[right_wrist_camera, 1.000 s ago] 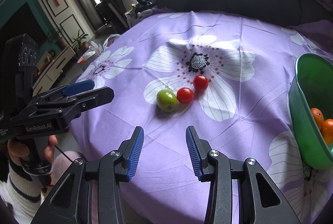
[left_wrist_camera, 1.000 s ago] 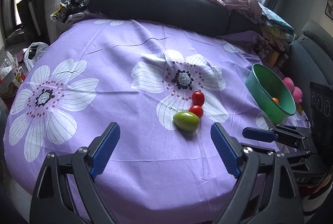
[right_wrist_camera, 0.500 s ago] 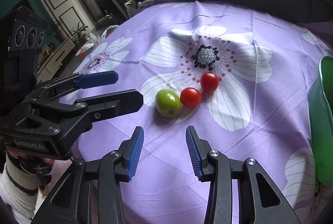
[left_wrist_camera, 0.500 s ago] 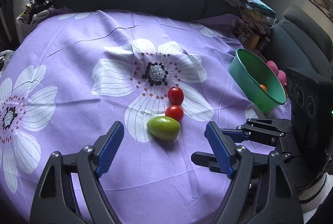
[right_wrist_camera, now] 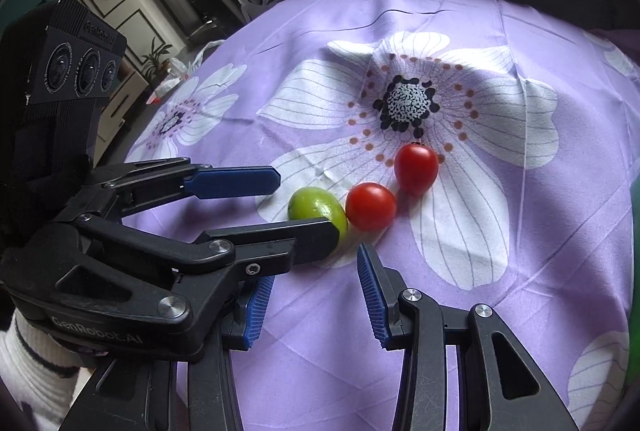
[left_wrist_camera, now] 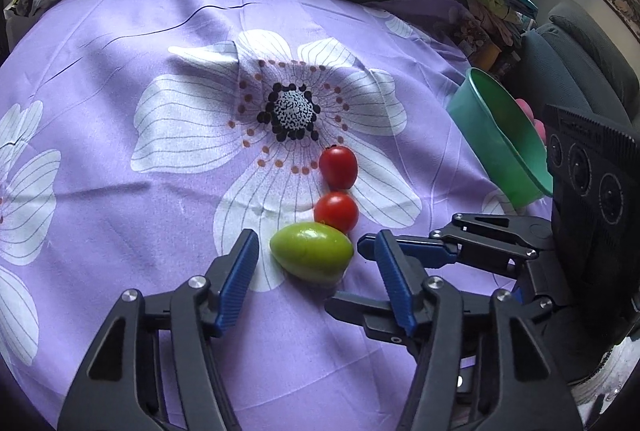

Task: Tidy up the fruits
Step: 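Close both tools on the green mango from opposite sides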

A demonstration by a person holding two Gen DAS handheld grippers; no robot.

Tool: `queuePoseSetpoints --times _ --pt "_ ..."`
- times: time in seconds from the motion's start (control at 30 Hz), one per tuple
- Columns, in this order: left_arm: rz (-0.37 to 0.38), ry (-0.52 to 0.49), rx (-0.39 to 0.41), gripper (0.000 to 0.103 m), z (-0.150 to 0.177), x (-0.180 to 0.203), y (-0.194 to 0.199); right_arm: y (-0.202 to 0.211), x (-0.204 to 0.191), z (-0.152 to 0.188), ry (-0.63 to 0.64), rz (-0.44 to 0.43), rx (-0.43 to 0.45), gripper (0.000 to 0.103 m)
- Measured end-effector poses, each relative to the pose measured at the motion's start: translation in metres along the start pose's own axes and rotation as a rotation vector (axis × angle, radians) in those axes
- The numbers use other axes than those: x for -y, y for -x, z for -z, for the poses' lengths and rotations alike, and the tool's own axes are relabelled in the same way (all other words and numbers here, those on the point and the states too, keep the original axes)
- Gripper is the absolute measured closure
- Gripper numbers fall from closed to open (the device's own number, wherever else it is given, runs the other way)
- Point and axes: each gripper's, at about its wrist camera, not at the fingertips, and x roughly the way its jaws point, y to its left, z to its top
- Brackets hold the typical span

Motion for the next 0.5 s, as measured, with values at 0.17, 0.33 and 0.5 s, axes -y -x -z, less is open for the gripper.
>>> queuePoseSetpoints --times 0.17,0.33,0.5 --pt "0.004 0.023 -0.017 0.053 -0.002 -0.005 -0.004 -0.009 0.000 -0.005 0.015 0.012 -0.015 0.061" --pt "0.010 0.024 -0.026 0.054 -0.003 -0.008 -0.003 -0.015 -0.001 -0.009 0.034 0.008 -0.019 0.061" --pt "0.002 0.005 -0.030 0.058 -0.004 -0.006 -0.003 -0.020 -0.004 -0.012 0.051 0.007 -0.027 0.067"
